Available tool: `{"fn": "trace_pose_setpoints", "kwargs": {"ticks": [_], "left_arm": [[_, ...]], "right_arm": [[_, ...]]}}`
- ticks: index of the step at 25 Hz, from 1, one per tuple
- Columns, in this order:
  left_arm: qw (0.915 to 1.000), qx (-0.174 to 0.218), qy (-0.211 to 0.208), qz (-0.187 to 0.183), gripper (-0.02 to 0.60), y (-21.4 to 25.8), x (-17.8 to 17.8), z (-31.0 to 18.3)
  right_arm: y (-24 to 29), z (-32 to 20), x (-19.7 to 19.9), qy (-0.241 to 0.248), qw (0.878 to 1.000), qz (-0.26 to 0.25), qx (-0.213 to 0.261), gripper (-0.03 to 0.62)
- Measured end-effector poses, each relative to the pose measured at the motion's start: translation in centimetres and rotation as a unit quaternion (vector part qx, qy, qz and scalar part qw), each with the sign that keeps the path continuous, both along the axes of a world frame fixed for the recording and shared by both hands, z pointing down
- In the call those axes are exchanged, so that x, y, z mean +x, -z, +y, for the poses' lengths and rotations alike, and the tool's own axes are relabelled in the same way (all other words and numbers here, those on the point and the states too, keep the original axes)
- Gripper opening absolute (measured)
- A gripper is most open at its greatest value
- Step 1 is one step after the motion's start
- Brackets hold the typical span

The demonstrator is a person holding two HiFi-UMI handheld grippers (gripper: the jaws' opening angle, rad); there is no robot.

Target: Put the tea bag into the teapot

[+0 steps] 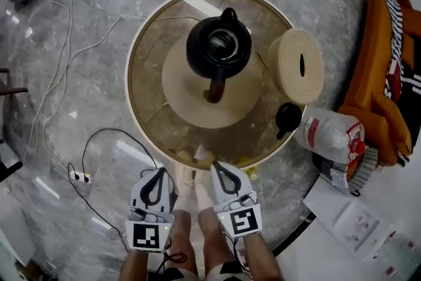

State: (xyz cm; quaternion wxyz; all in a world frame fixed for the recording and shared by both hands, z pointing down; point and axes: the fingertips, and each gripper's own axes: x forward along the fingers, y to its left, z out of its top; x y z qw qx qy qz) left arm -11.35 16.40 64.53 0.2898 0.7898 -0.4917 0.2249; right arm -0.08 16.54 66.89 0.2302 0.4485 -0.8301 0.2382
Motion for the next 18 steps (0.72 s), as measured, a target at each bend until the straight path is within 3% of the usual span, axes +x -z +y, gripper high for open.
{"fn": "trace_pose_setpoints", "kwargs": {"ticks": [8, 10, 16, 18], "left_arm": [[0.9996, -0.025, 0.012, 0.003, 0.017, -4.0, -0.4, 0.8], [0.9996, -0.026, 0.011, 0.003, 0.017, -4.3, -0.4, 0.8], [0.9996, -0.027, 0.010, 0.002, 0.017, -4.7, -0.7, 0.6], [0.9995, -0.029, 0.009, 0.003, 0.017, -4.8, -0.7, 0.6]], "right_arm": [[-4.5, 0.9, -1.2, 0.043, 0.999, 0.020, -0.020, 0.005], [-5.2, 1.2, -1.9, 0.056, 0.998, 0.020, -0.028, 0.078], [-6.9, 1.7, -3.4, 0.068, 0.996, 0.014, -0.051, 0.183], [-7.3, 1.7, -3.6, 0.066, 0.996, 0.018, -0.052, 0.186]]}}
